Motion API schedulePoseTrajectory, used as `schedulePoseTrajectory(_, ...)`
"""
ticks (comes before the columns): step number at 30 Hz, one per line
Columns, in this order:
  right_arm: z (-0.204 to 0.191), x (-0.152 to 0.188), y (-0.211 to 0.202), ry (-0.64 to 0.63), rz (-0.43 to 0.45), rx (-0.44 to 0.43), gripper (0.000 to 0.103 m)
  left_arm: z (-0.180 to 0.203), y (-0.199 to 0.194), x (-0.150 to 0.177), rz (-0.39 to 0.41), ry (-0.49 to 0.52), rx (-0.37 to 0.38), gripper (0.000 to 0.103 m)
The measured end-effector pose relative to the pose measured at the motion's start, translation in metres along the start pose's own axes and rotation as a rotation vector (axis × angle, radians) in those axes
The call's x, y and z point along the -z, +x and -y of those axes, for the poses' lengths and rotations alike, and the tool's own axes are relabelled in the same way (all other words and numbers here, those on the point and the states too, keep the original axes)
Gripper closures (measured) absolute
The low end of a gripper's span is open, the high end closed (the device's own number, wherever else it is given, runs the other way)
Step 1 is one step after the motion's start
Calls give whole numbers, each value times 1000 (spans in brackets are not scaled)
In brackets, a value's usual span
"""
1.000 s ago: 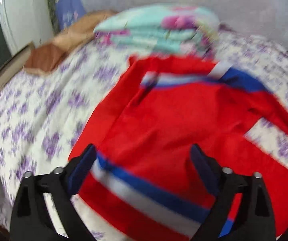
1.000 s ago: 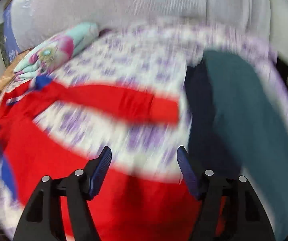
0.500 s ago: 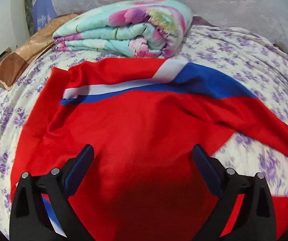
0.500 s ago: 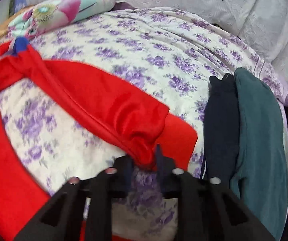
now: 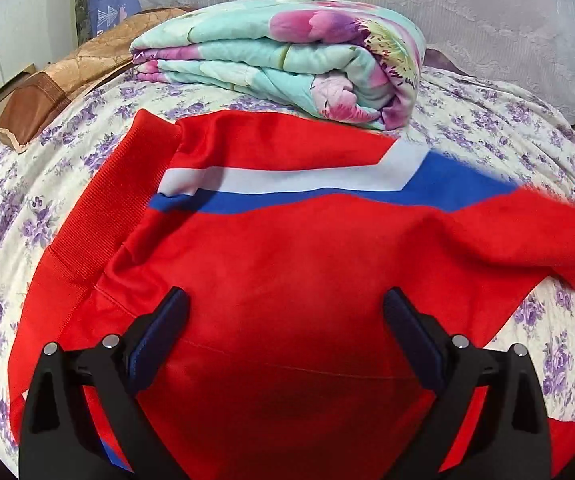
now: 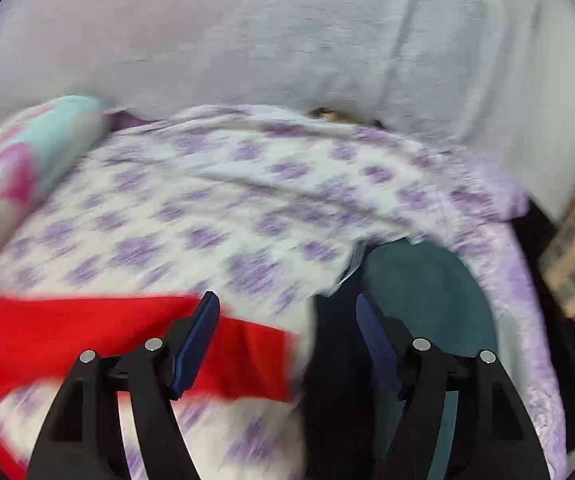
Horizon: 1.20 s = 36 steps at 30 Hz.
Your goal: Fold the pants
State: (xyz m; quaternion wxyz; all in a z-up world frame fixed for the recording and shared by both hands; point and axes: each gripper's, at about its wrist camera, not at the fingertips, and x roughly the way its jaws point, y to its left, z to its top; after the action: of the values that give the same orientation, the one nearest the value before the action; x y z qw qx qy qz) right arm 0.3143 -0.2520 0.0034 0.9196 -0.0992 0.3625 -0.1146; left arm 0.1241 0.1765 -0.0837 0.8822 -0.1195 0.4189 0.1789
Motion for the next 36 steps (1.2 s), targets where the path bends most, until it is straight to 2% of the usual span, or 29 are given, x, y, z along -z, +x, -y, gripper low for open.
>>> schedulePoseTrajectory(3, -7, 19, -4, -25, -16, -62, 33, -3, 3, -1, -5, -21, 0, 7)
schedulePoseTrajectory(5, -11, 34, -4, -59, -57, -96, 32, -1, 4, -1, -8, -15, -11, 7)
schedulePoseTrajectory(7, -13, 54, 4, -43, -129, -173, 32, 6, 4, 0, -10, 10, -23, 7)
schedulePoseTrajectory(9, -13, 64, 18, -8, -174, -194, 32, 9, 4, 1, -6, 26, -28, 7)
schedulePoseTrajectory(11, -8, 69, 36, 78, -228, -202, 36, 11, 3, 3, -1, 35, -34, 7)
schedulePoseTrajectory(13, 5, 78, 67, 292, -361, -288, 41, 11, 4, 4, -1, 35, -35, 7)
schedulePoseTrajectory(15, 15, 84, 83, 474, -406, -359, 43, 10, 4, 3, -3, 33, -35, 7)
schedulePoseTrajectory(16, 14, 82, 83, 486, -372, -360, 44, 11, 5, 3, -3, 34, -36, 7)
schedulePoseTrajectory(18, 6, 77, 86, 484, -344, -360, 59, 13, 6, 3, -6, 44, -39, 7)
schedulePoseTrajectory(19, 1, 77, 91, 496, -370, -373, 76, 14, 6, 3, -8, 49, -39, 7)
schedulePoseTrajectory(21, -3, 74, 88, 536, -392, -382, 101, 15, 7, 3, -11, 59, -34, 5)
schedulePoseTrajectory(23, 2, 60, 68, 526, -350, -365, 103, 13, 7, 3, -12, 48, -29, 5)
schedulePoseTrajectory(25, 22, 44, 26, 513, -250, -398, 103, 11, 7, 3, -12, 38, -25, 5)
schedulePoseTrajectory(29, 67, 45, -32, 480, -204, -377, 103, 10, 7, 3, -14, 34, -24, 5)
schedulePoseTrajectory(30, 74, 50, -39, 443, -207, -381, 100, 9, 7, 3, -13, 30, -25, 5)
schedulePoseTrajectory(31, 77, 57, -38, 423, -231, -390, 90, 9, 7, 3, -12, 27, -27, 5)
schedulePoseTrajectory(32, 80, 63, -33, 431, -250, -414, 45, 9, 7, 3, -9, 24, -32, 5)
schedulePoseTrajectory(33, 83, 75, -22, 505, -250, -447, 24, 10, 6, 4, -5, 25, -38, 5)
schedulePoseTrajectory(34, 82, 85, -11, 564, -252, -463, 12, 11, 6, 5, -1, 29, -44, 5)
schedulePoseTrajectory(36, 69, 96, 19, 601, -320, -507, 17, 11, 6, 6, 6, 31, -46, 5)
